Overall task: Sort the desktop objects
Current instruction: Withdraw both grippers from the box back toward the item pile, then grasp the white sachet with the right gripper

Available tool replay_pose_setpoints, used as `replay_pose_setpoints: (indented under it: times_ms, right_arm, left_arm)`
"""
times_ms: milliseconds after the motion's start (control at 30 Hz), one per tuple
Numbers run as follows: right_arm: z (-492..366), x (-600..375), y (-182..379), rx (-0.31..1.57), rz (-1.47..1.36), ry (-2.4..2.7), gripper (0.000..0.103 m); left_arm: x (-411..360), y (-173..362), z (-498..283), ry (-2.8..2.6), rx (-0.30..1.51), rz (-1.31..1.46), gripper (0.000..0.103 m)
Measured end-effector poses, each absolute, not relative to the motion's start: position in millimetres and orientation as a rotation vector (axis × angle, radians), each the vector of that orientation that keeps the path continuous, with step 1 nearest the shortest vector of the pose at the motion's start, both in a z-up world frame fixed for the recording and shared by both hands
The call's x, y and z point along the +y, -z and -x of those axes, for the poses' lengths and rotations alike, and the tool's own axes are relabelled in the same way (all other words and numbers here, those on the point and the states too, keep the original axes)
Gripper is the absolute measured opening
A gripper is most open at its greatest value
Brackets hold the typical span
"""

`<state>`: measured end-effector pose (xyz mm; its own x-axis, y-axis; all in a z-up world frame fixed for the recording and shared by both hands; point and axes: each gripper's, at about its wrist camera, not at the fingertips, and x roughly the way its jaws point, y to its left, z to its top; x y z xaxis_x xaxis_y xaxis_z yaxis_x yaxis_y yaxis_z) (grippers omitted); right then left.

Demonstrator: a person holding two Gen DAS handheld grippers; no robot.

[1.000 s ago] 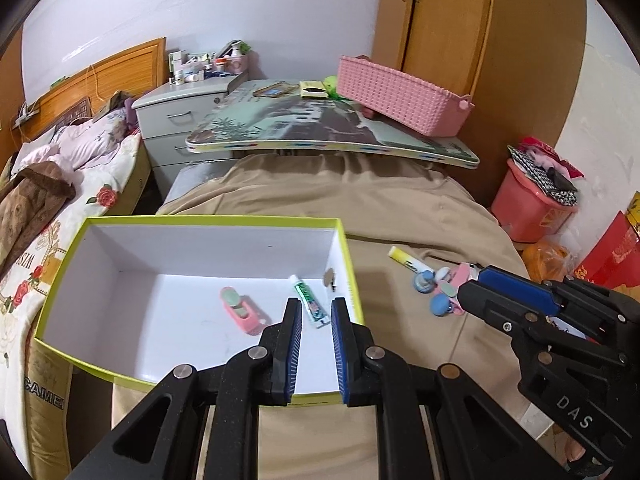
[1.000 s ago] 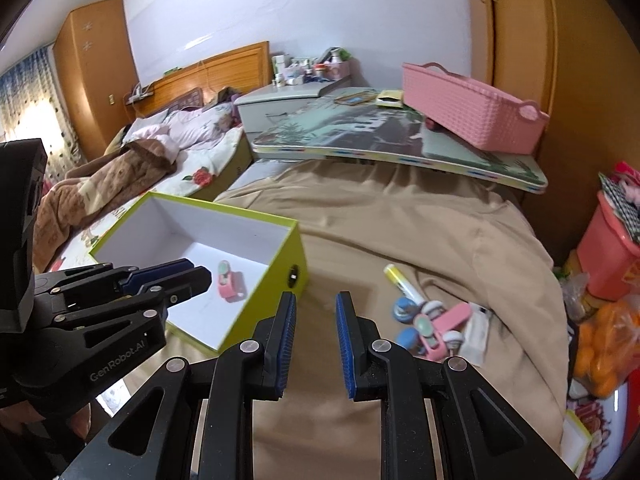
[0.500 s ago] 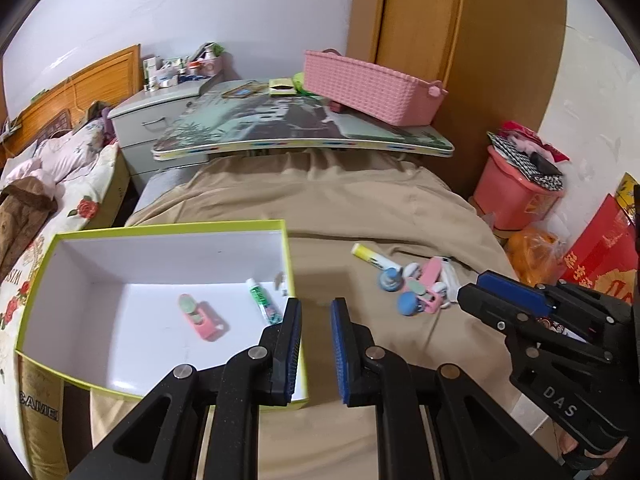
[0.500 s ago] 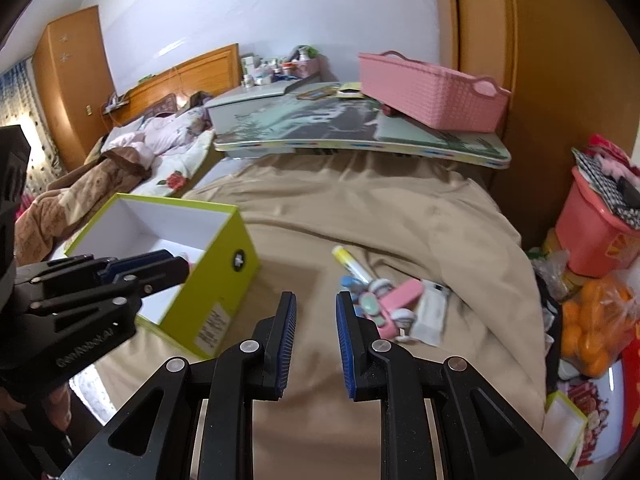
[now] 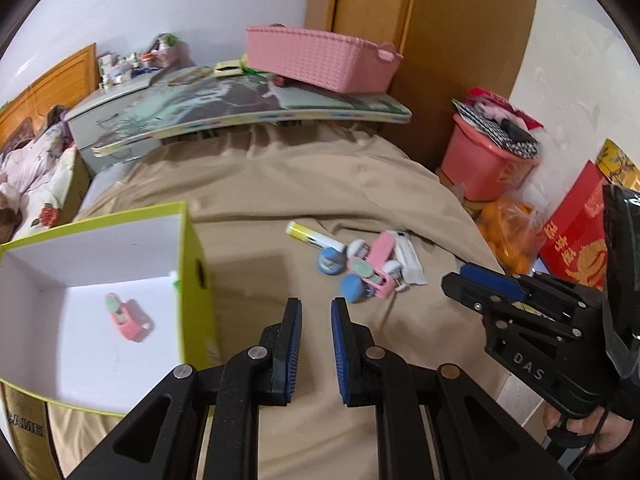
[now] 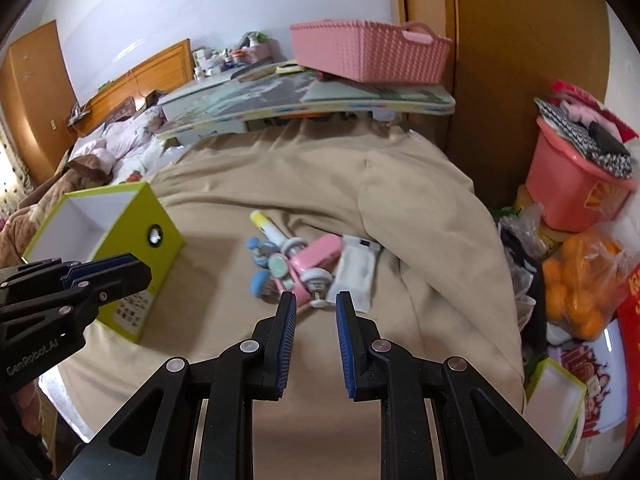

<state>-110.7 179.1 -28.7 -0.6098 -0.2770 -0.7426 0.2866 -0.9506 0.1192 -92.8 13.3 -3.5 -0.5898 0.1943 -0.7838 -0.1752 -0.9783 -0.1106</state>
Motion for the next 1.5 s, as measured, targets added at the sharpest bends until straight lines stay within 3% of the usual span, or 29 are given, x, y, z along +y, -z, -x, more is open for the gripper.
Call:
replay_pose_setpoints:
  times_ms: [600,667,767,1333,1433,1500]
  right_arm:
    - [153.9,188.7,68.7,0.003,-1.256,2.526,0.021]
    - [158.4,186.6,69.8,0.005,-1.251,2.525,0.035]
    - [164.9,183.7,72.6,0.006,-1.255,2.523,0.043]
    - [173.2,182.7,82.1,0.056,-1.272,2.528,0.042]
    - [172.9,180.1,81.5,0.063,-1.258,2.517,0.033]
    - [171.6,179.3,81.5,0.067,-1.251,2.514,0.032]
  left_arm:
    - [40.3,38.6,107.6,-2.53,-0.038,1.38,0.015]
    - [40.4,40.2,108.1,-2.528,-0.045,1.383,0.015]
    - [40.0,43.6,108.5,-2.525,-0.053,1.397,0.015]
    - [35.0,49.7,109.7,-2.518,-0.087,1.424,0.015]
    - [35.1,50.1,110.2,-2.518,-0.088,1.425,0.015]
    - [34.8,50.2,110.6,-2.518,-0.091,1.427,0.015]
